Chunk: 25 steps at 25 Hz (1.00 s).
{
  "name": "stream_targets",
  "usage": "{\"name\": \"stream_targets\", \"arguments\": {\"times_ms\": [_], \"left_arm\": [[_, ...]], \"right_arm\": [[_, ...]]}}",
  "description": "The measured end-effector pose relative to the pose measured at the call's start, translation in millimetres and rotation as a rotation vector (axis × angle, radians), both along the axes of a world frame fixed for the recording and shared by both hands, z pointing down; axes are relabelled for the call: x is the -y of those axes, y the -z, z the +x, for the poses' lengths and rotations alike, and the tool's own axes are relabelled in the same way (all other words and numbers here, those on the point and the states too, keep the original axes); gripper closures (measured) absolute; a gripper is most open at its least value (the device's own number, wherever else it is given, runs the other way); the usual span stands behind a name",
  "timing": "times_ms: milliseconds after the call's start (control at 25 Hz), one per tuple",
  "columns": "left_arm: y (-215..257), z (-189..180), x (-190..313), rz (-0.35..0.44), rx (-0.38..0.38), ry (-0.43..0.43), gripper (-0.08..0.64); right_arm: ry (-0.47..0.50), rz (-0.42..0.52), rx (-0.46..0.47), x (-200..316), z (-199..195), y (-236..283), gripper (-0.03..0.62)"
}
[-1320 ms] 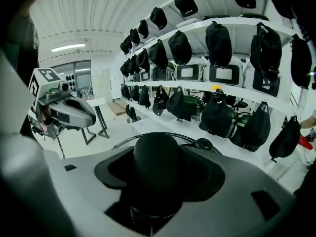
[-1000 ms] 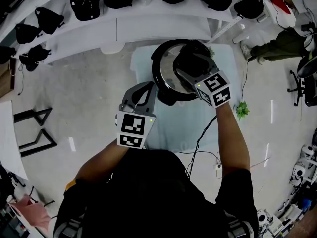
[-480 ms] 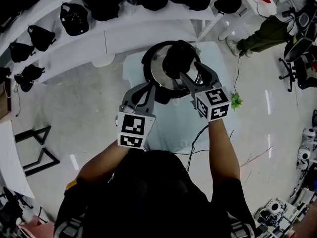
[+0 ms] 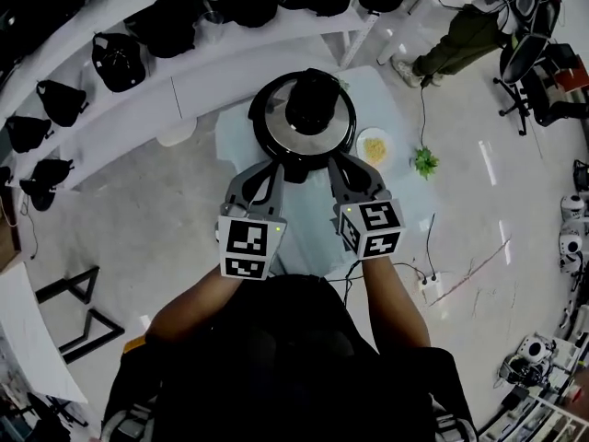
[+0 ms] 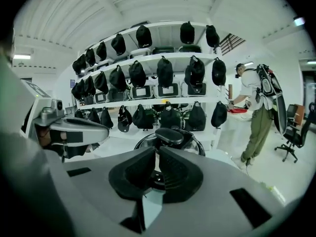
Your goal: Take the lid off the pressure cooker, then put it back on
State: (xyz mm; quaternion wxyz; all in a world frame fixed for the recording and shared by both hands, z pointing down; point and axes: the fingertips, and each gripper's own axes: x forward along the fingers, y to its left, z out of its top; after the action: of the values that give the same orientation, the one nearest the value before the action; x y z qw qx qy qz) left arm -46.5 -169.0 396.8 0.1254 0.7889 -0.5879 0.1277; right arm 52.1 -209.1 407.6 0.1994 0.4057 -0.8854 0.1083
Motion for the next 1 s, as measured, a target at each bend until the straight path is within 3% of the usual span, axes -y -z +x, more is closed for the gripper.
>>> {"name": "stream_targets", "arguments": {"times_ms": [480,1000], "left_arm": [[-12,20,-60,-0.009,-0.024,-0.187,0.552],[0,56,-129,0.010,-0.016,-0.220,0.552]], "right_arm": [[-0.169,-0.020,0.004,-86,2,-8,0.563],[-0.180,0.020,0.034,-157,22,10,0.563]]}}
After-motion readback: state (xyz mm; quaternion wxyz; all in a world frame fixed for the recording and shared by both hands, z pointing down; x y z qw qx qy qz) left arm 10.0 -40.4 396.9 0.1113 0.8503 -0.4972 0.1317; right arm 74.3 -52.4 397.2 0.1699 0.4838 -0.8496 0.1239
